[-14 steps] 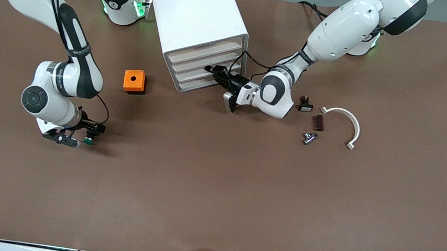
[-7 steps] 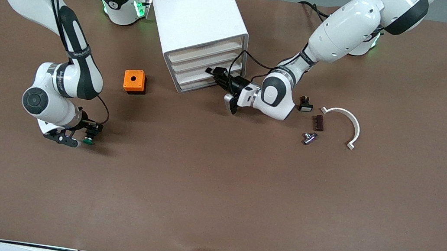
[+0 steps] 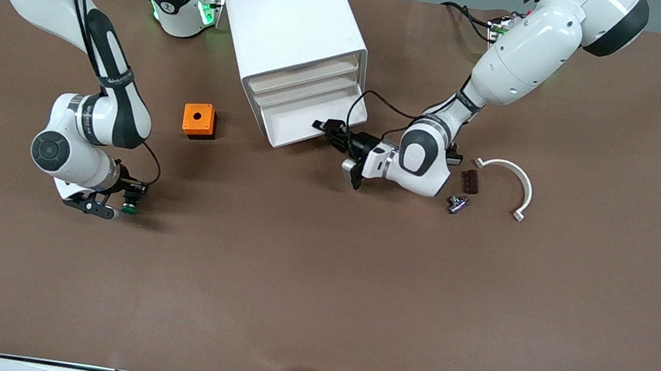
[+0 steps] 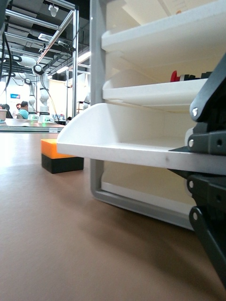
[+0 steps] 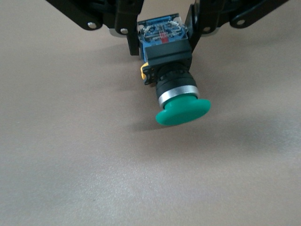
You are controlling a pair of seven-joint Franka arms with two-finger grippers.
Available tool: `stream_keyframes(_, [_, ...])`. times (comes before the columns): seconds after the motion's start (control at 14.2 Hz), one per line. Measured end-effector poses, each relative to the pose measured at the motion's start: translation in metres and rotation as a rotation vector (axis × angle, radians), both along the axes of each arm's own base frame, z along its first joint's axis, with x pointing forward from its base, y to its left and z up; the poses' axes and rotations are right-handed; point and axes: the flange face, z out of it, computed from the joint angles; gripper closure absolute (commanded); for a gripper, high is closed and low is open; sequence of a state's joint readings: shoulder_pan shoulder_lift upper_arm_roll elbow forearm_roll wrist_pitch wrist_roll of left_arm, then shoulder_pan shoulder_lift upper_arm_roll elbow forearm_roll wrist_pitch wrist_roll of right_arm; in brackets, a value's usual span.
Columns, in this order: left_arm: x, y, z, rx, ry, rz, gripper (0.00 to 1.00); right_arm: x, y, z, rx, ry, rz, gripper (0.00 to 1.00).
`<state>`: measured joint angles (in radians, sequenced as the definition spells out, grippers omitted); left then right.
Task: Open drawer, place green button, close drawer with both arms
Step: 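Pull the drawer open with the left gripper while the right gripper lifts the button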
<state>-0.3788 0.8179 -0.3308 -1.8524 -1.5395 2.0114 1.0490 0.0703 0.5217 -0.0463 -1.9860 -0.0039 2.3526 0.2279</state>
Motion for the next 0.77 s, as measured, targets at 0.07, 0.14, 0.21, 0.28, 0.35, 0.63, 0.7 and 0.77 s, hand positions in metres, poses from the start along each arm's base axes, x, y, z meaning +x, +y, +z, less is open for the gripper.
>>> stream_keyframes(0.07, [0.006,0.003,0.001,0.002,-0.004,0.004,0.98,0.002,0.001,0.007,0.0,0.011,0.001,0.85])
stream_keyframes(0.14, [0.012,0.006,0.003,0.006,-0.007,0.008,0.98,0.004,0.002,0.018,0.0,0.024,0.002,0.85])
stream_keyframes(0.21, [0.019,0.009,0.004,0.011,-0.012,0.013,0.96,0.006,0.005,0.031,0.001,0.04,0.005,0.85])
stream_keyframes(0.28, [0.025,0.012,0.006,0.015,-0.019,0.019,0.96,0.007,0.008,0.046,0.001,0.055,0.009,0.85])
stream_keyframes(0.35, [0.033,0.015,0.007,0.017,-0.027,0.028,0.96,0.007,0.013,0.062,0.001,0.07,0.016,0.85])
stream_keyframes(0.63, [0.064,0.037,0.013,0.03,-0.042,0.061,0.92,0.01,0.026,0.107,-0.002,0.096,0.02,0.85])
stream_keyframes(0.7, [0.068,0.039,0.014,0.031,-0.041,0.066,0.91,0.01,0.031,0.115,-0.006,0.102,0.007,0.85])
stream_keyframes(0.77, [0.069,0.04,0.014,0.033,-0.039,0.068,0.77,0.009,0.039,0.122,-0.013,0.108,-0.008,0.85])
